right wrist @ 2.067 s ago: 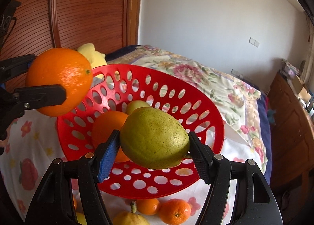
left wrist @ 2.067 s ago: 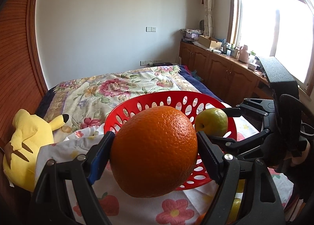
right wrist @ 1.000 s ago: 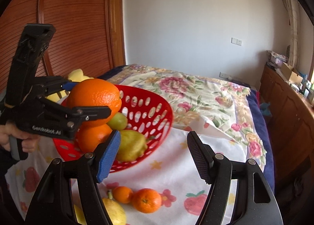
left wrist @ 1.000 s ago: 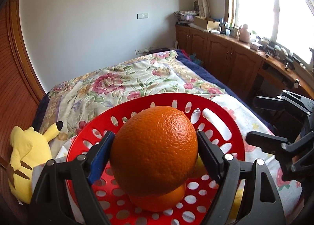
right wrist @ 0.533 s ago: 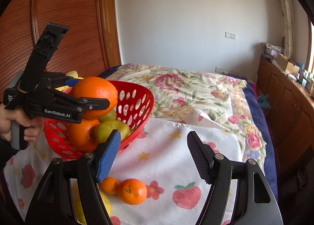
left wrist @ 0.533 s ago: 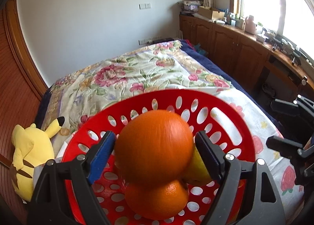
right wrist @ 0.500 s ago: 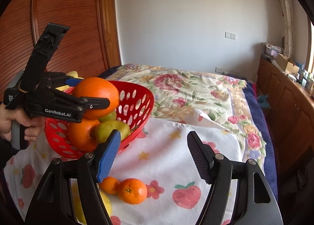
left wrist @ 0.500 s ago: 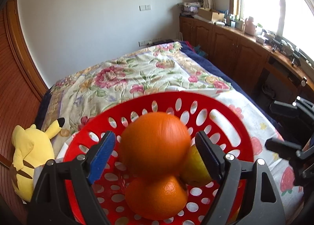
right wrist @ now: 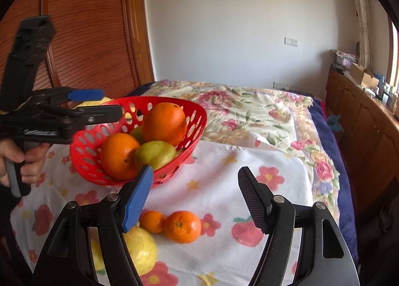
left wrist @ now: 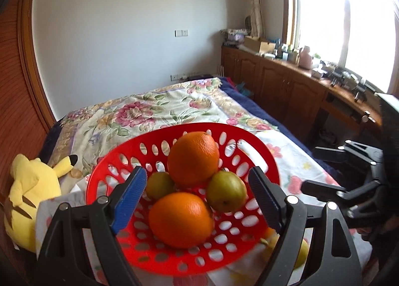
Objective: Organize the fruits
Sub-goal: 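Withdraw both tools, reaching the right tool to a yellow pomelo while the left approaches a mandarin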
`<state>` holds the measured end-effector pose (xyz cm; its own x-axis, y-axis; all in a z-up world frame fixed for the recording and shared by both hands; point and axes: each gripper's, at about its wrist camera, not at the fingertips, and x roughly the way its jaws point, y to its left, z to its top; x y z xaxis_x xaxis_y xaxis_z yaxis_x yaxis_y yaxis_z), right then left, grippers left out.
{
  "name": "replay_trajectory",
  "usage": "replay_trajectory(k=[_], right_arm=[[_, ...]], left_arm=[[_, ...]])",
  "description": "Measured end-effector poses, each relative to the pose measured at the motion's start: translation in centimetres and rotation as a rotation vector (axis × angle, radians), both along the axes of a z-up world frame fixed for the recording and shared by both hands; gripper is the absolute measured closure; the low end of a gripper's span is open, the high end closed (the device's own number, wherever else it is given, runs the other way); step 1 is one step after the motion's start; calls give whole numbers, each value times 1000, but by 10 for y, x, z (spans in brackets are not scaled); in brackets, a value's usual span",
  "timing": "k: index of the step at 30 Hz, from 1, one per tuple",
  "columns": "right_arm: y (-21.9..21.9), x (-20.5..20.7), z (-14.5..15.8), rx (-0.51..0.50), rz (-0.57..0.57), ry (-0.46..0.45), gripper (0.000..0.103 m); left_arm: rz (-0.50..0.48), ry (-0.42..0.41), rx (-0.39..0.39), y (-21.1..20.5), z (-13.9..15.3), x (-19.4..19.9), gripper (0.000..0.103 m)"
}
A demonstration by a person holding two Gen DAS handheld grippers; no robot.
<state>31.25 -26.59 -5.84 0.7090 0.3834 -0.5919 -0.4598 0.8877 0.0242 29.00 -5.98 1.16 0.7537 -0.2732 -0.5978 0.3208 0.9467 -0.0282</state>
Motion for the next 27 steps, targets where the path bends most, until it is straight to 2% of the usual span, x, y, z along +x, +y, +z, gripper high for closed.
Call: replay_trajectory(k=[12, 27], right_arm=[[11, -35, -16, 10, -38, 43, 30], [25, -81, -36, -11, -56, 70, 31]], left_arm=[[13, -16, -22, 26, -16, -72, 18], [26, 30, -45, 41, -56, -120, 18]])
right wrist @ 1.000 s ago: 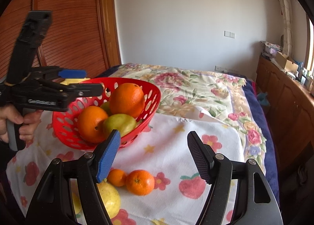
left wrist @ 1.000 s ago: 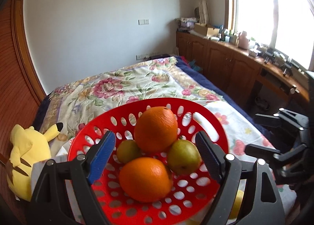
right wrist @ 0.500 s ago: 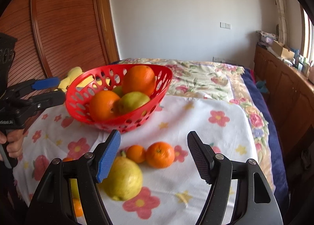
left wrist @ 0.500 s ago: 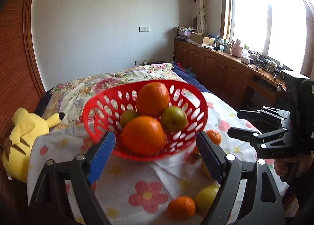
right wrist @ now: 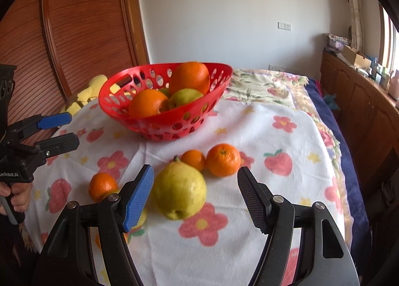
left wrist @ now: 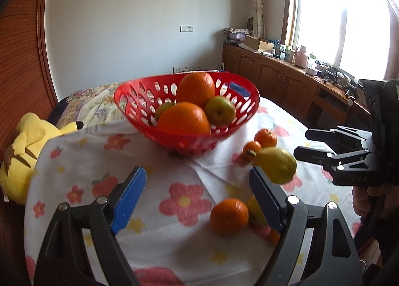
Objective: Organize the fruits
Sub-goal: 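Withdraw both tools, reaching the right tool to a yellow pomelo while the left approaches a mandarin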
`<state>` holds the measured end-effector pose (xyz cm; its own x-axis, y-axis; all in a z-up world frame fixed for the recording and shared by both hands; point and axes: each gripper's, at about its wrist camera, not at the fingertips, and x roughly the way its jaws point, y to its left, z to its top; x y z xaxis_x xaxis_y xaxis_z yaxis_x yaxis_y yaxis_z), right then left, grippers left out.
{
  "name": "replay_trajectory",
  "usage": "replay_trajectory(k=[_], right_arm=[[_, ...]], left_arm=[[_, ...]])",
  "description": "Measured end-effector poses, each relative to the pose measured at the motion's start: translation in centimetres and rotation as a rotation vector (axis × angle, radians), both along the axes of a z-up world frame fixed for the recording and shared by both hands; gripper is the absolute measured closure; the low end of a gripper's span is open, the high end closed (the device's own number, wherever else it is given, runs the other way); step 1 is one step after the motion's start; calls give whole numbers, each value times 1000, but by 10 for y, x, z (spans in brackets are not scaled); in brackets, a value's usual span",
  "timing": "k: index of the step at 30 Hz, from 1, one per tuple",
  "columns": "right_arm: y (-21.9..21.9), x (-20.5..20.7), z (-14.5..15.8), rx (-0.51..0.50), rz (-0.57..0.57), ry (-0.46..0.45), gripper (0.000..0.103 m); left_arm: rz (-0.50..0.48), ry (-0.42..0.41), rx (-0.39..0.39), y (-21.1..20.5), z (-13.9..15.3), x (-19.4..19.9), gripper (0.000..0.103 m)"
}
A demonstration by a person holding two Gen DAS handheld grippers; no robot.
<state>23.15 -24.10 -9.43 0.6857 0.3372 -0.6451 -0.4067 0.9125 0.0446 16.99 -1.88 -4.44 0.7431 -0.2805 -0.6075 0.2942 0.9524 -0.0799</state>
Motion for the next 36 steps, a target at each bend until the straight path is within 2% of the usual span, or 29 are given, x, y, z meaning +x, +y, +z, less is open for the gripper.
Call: replay_trajectory(k=[18, 36], right_arm=[[13, -20, -13, -13, 17, 30, 32], [21, 6, -34, -23, 11, 88, 34]], left_arm=[[19, 34, 20, -9, -41, -25, 18], [36, 50, 3, -5, -45, -21, 18]])
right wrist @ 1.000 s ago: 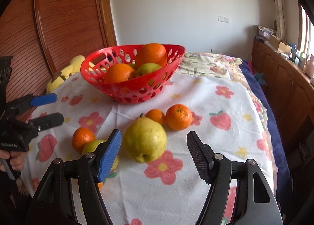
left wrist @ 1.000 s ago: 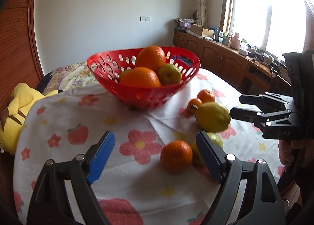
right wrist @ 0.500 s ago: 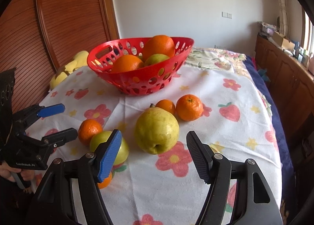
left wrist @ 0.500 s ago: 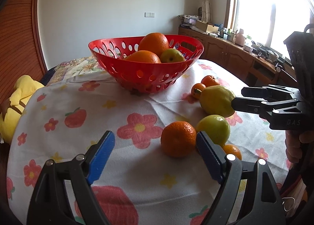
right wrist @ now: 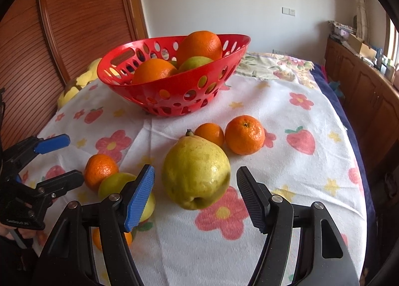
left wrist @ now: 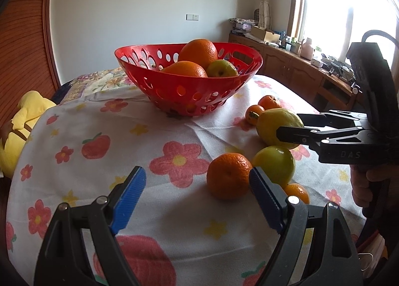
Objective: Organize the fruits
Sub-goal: 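Withdraw both tools, reaching the right tool to a yellow pomelo while the left approaches a mandarin, then close the right tool on the yellow pomelo and lift it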
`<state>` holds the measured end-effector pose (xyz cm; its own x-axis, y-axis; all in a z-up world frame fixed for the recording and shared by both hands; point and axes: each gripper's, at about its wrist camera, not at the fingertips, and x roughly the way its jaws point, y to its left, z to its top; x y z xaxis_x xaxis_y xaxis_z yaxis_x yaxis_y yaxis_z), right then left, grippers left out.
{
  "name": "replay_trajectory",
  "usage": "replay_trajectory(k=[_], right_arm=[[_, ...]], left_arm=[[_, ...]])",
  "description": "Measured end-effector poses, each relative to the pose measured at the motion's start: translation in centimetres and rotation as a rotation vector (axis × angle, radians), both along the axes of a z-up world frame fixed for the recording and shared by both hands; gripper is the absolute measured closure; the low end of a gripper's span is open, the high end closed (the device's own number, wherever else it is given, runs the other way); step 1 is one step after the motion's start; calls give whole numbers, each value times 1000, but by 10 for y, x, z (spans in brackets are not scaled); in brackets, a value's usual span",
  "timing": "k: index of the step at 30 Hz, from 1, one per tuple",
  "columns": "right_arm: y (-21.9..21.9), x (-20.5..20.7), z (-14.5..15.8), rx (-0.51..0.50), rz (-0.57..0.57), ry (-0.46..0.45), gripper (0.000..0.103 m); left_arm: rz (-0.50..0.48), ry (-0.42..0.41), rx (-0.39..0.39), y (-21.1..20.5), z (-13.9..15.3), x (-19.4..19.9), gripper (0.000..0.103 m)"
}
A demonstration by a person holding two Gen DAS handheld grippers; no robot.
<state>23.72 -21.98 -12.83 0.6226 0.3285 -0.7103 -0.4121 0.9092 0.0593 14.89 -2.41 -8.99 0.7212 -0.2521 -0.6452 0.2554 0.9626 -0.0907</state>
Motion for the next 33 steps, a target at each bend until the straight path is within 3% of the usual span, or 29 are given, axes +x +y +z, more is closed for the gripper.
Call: replay_trajectory(k=[13, 24, 27, 31, 33], right_arm=[[5, 14, -14, -21, 3, 44, 37], [-5, -1, -6, 19, 6, 10, 40], [-13, -9, -1, 36, 6, -5, 40], [-25, -21, 1, 45, -12, -14, 40], [-29, -27, 0, 49, -19, -12, 40]], left_arm=[[1, -16, 11, -1, 2, -3, 18], [-32, 11, -24, -8, 2, 2, 18], [-47, 21, -45, -9, 3, 4, 23], [-61, 39, -56, -12, 1, 7, 45], [-73, 56, -62, -14, -2, 8, 50]])
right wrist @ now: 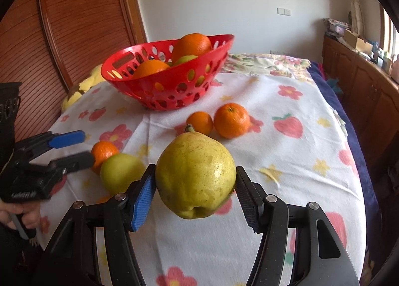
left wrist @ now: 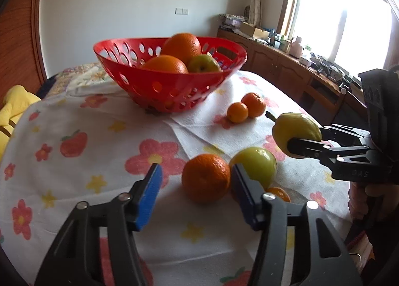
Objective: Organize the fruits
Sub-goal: 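Close the right tool on the yellow pomelo and lift it, then close the left tool on the small mandarin while the right tool holds the pomelo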
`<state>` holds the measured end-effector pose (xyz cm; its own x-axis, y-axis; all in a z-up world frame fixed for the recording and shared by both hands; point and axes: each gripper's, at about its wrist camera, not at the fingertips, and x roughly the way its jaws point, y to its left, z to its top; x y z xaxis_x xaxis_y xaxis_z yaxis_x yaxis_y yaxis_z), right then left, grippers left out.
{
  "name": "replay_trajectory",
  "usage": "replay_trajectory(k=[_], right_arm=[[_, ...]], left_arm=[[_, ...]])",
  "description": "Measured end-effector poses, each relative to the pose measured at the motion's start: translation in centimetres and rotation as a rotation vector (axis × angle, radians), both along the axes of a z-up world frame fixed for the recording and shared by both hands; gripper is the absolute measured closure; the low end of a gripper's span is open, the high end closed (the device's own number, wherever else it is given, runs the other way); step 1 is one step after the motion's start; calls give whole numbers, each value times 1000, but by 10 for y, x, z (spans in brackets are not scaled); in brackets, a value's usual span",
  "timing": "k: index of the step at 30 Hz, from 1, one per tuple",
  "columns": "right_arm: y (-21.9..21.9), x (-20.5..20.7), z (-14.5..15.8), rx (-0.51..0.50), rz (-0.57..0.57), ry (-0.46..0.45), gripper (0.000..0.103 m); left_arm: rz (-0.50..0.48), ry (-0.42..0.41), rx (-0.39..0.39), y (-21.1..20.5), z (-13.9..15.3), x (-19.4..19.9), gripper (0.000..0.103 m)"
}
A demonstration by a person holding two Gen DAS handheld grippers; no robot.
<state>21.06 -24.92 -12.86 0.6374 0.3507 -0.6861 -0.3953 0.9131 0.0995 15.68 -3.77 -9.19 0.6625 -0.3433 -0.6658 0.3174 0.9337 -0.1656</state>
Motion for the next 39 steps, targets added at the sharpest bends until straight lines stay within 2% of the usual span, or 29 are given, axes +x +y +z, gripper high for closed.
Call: replay_trajectory(k=[10, 12, 21, 27, 39], right_arm=[[-12, -22, -2, 14, -14, 0, 40], [-11, -23, -5, 8, -19, -1, 40], [-11, -22, -13, -5, -23, 11, 40], [-10, -21, -15, -11, -21, 3, 39], [-8, -22, -15, -14, -21, 0, 39]], left_arm=[[-15, 15, 20, -7, -5, 0, 52], [-26, 26, 9, -7, -6, 1, 57], [-32, 36, 36, -13, -7, 3, 55], [-36, 37, 43, -14, -7, 5, 58], [-17, 36, 52, -14, -5, 9, 52]])
